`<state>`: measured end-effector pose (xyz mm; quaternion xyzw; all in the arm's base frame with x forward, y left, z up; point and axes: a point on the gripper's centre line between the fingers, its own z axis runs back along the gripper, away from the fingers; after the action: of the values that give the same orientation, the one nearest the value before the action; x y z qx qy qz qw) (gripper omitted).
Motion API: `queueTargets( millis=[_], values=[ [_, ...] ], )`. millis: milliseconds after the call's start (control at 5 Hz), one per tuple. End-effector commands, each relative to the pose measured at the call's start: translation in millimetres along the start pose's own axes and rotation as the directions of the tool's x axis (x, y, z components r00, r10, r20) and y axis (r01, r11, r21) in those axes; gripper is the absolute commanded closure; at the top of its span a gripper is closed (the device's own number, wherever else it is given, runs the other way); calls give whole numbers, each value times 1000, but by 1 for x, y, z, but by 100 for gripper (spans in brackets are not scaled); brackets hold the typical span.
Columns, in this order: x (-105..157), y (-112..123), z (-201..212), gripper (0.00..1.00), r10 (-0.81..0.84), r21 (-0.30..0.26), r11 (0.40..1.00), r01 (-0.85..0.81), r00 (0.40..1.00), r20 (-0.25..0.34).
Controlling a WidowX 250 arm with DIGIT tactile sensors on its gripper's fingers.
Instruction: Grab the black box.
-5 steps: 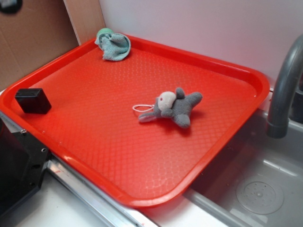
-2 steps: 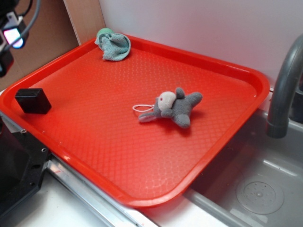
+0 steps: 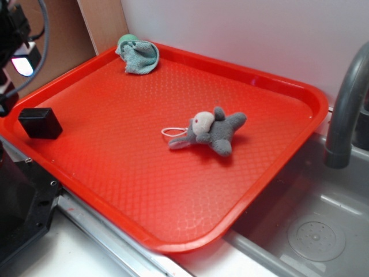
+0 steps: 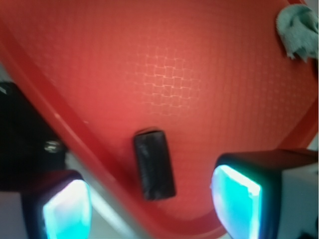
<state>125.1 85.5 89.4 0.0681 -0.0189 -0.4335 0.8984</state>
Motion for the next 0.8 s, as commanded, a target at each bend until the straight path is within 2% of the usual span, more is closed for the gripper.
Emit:
queueTargets(
  millis=[0,200,400,600],
  values=[
    [12,12,-55,0,-51,-131,991,39,995,-90],
    [10,3,-66,0,-31,-182,983,7,991,-130],
    [14,5,-70,0,-30,-198,980,-3,986,-164],
    [14,6,-69,100,17,-197,979,-52,984,-178]
  ],
)
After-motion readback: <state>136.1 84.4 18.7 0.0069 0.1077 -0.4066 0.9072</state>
